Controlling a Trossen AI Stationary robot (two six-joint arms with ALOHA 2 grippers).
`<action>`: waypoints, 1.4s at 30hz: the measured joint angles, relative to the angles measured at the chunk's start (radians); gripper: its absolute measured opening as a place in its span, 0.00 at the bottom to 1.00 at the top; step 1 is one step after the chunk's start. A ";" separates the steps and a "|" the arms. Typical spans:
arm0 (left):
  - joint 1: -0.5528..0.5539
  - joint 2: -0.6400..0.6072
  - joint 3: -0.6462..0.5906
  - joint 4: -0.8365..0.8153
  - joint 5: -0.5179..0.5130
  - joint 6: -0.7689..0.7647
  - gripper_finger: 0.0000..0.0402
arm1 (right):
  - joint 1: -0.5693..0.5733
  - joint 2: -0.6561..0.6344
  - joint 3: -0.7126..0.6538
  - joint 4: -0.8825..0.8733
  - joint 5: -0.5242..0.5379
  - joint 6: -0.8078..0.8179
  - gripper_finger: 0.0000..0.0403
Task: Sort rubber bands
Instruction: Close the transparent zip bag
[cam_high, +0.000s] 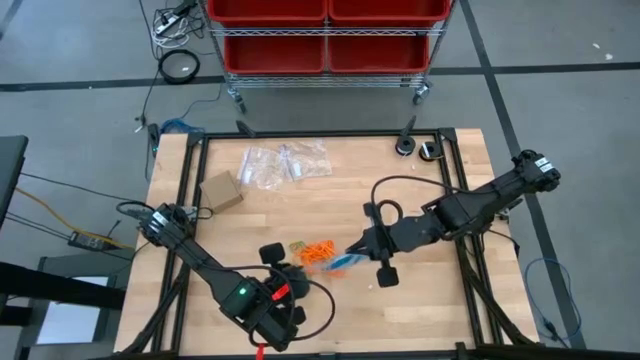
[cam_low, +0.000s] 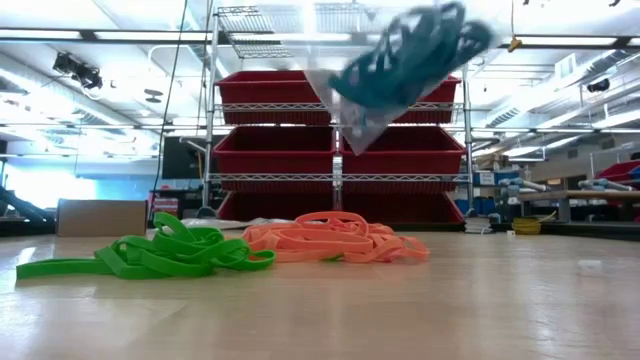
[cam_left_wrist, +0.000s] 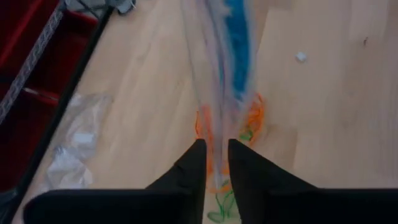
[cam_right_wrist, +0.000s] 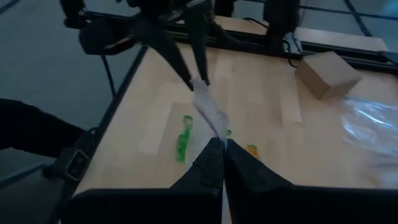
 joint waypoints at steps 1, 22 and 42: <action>0.000 0.000 0.000 -0.011 0.006 -0.019 0.21 | -0.003 0.000 0.000 -0.002 0.012 0.000 0.00; -0.093 -0.001 -0.002 -0.194 -0.149 -0.311 0.27 | -0.331 -0.008 0.000 -0.177 0.026 0.093 0.00; -0.353 0.003 -0.471 -0.012 -0.621 -1.039 0.23 | -1.087 -0.235 -0.235 0.103 -0.489 -0.035 0.00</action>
